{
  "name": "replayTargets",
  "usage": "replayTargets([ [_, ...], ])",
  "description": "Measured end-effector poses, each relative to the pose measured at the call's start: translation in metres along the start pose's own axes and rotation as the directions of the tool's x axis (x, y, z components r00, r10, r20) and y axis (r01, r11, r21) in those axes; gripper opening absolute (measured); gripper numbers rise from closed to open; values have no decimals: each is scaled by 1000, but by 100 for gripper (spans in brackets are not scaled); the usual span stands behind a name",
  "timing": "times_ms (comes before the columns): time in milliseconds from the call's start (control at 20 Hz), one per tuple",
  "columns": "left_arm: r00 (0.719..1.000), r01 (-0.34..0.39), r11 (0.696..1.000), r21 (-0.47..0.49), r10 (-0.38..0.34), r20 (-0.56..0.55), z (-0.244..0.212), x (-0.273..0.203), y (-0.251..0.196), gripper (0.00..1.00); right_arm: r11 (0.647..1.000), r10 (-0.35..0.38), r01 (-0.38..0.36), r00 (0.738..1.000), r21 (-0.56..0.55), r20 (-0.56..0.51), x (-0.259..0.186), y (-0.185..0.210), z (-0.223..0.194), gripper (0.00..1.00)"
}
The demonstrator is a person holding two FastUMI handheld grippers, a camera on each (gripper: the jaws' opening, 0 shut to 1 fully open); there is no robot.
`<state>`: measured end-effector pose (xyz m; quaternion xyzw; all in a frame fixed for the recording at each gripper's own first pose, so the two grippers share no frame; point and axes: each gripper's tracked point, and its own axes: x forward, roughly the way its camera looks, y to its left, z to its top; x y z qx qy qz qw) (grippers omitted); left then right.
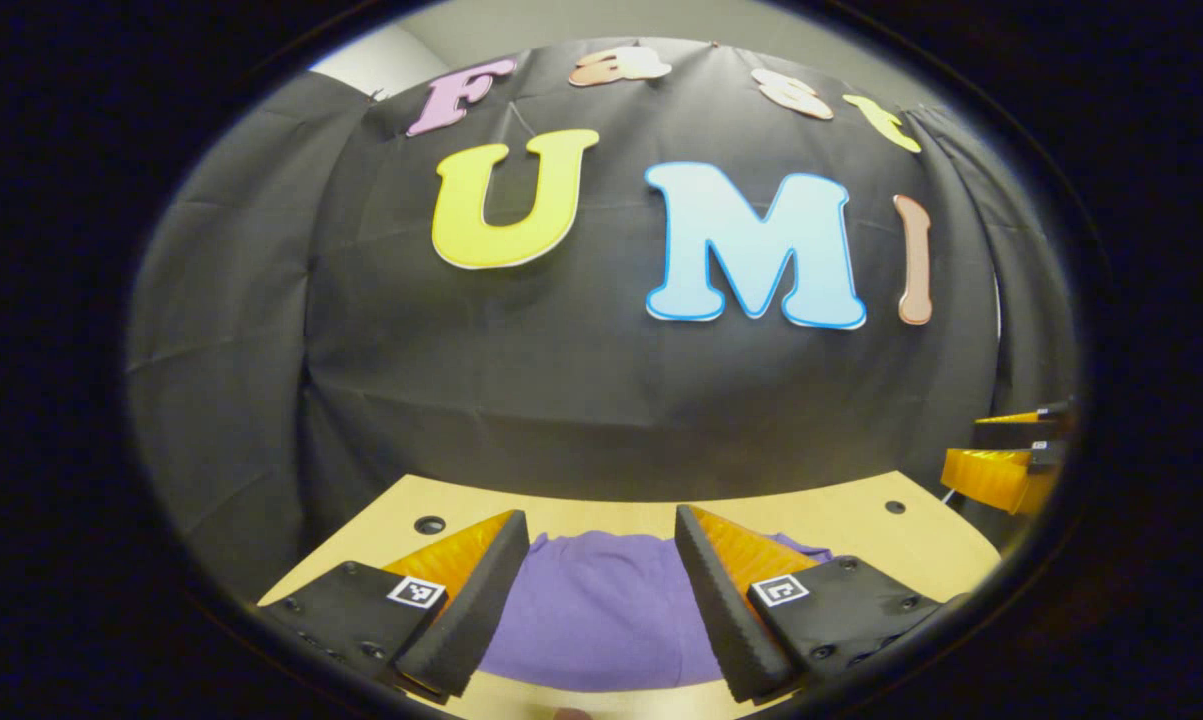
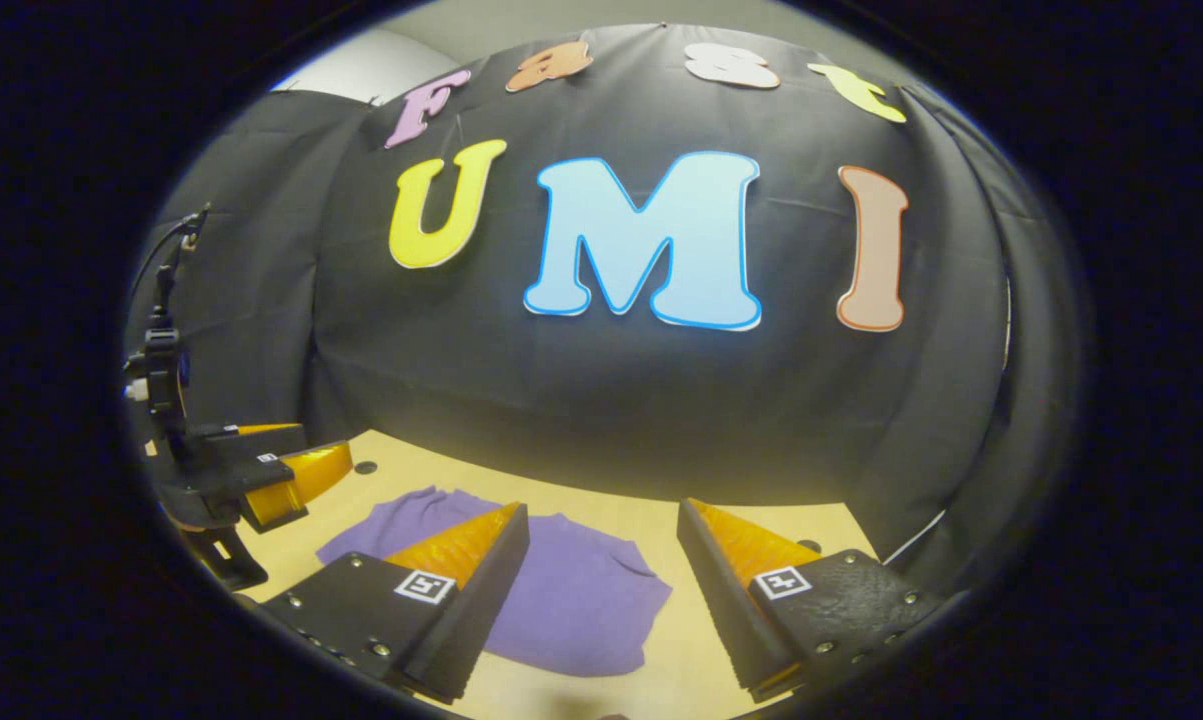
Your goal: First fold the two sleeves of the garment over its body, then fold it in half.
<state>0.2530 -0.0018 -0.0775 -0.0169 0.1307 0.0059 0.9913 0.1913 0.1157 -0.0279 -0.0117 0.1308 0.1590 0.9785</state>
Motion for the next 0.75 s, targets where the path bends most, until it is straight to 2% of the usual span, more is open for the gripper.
replayTargets([
  [100,1000,12,1000,-18,-12,26,9,-17,-7,93,1000,-7,6,1000,12,13,-13,1,1,93],
  [450,994,55,998,12,-56,96,33,-55,-11,93,997,-65,63,997,46,47,-49,0,2,93],
  [550,992,70,997,28,-73,108,36,-65,-11,94,995,-85,82,995,60,48,-65,-1,-9,92],
  [750,987,81,994,71,-90,136,39,-84,-7,94,991,-114,111,993,73,40,-85,5,-18,95],
])
